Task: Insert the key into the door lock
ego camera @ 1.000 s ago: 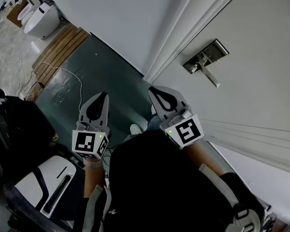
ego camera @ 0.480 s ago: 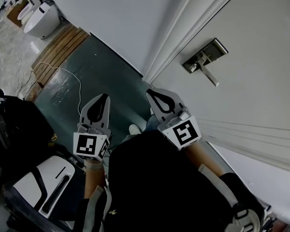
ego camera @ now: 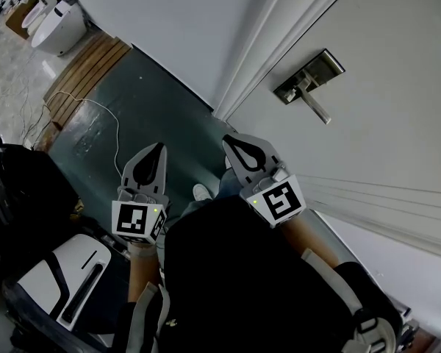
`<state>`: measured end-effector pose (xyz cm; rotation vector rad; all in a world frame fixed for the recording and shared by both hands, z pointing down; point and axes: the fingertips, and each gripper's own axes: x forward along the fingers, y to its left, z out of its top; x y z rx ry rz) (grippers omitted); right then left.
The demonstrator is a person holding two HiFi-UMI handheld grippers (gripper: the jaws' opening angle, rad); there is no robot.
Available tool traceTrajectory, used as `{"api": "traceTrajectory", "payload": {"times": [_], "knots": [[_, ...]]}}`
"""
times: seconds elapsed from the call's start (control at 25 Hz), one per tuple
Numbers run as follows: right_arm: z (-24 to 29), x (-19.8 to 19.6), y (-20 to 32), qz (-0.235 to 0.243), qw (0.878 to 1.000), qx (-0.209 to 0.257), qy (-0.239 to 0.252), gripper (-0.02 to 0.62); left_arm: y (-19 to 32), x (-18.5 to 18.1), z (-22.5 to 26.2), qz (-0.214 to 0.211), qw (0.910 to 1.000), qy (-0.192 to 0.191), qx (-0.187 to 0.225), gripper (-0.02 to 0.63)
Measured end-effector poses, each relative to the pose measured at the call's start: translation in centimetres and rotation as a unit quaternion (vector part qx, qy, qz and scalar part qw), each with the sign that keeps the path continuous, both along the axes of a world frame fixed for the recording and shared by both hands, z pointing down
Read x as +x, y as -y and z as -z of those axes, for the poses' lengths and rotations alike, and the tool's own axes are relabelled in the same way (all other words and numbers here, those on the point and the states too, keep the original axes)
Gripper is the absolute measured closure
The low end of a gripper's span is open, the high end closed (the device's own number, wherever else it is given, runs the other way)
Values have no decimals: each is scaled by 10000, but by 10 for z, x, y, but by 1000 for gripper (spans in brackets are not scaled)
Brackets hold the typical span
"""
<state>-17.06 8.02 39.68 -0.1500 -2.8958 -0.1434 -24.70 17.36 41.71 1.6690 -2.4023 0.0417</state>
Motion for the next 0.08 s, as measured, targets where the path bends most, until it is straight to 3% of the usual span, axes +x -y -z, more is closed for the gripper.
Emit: {"api": "traceTrajectory", "payload": {"times": [0.08], "knots": [[-2,2,1,1,10000,-4,2,578,2,3,-4,-63,9999,-75,48,597]]}}
